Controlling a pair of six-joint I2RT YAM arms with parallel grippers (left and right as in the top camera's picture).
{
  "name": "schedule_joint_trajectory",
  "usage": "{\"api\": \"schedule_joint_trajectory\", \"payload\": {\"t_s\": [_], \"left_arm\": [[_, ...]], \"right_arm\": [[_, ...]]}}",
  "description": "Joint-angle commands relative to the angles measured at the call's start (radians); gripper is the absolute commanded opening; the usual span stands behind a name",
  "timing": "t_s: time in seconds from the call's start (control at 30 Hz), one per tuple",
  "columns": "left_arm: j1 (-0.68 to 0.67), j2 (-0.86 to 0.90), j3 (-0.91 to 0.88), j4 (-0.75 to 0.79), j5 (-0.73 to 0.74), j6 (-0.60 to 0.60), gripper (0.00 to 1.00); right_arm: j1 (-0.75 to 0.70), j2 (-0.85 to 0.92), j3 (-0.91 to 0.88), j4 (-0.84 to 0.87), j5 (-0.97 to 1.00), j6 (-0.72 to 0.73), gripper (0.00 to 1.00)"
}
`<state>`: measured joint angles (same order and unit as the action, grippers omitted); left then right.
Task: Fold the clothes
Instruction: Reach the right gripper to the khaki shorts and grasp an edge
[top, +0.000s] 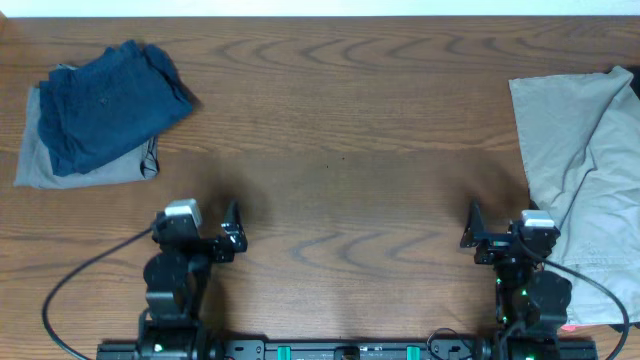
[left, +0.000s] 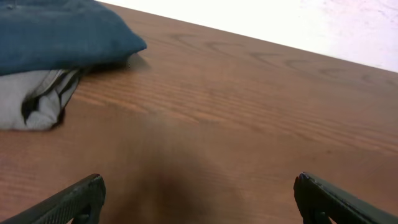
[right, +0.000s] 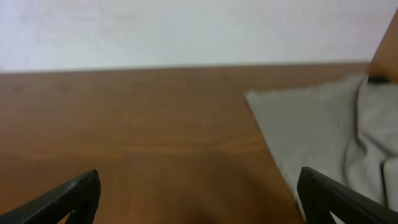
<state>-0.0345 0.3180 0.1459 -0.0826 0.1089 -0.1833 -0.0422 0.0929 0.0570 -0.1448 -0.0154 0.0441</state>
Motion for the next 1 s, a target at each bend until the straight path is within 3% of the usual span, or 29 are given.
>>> {"api": "schedule_joint_trajectory", "payload": {"t_s": [0.0, 0.4, 0.67, 0.87, 0.97], "left_arm": [[0.002, 0.111, 0.119, -0.003, 0.022, -0.005, 0.98], [0.002, 0.47, 0.464, -0.304, 0.022, -0.005, 0.98], [0.002, 0.49, 0.502, -0.366, 0.022, -0.005, 0.98], [0.002, 0.49, 0.502, -0.396, 0.022, -0.005, 0.98], [0.002, 0.49, 0.502, -0.404, 0.022, -0.005, 0.98]], "right_arm": [[-0.011, 0.08, 0.1, -0.031, 0.042, 0.011, 0.99], [-0.014, 0.618, 0.476, -0.267, 0.125, -0.001, 0.99], [-0.104, 1.014, 0.725, -0.542, 0.123, 0.01, 0.99], [-0.121, 1.177, 0.749, -0.543, 0.126, 0.012, 0.99], [-0.14, 1.236, 0.749, -0.547, 0.218, 0.077, 0.99]]}}
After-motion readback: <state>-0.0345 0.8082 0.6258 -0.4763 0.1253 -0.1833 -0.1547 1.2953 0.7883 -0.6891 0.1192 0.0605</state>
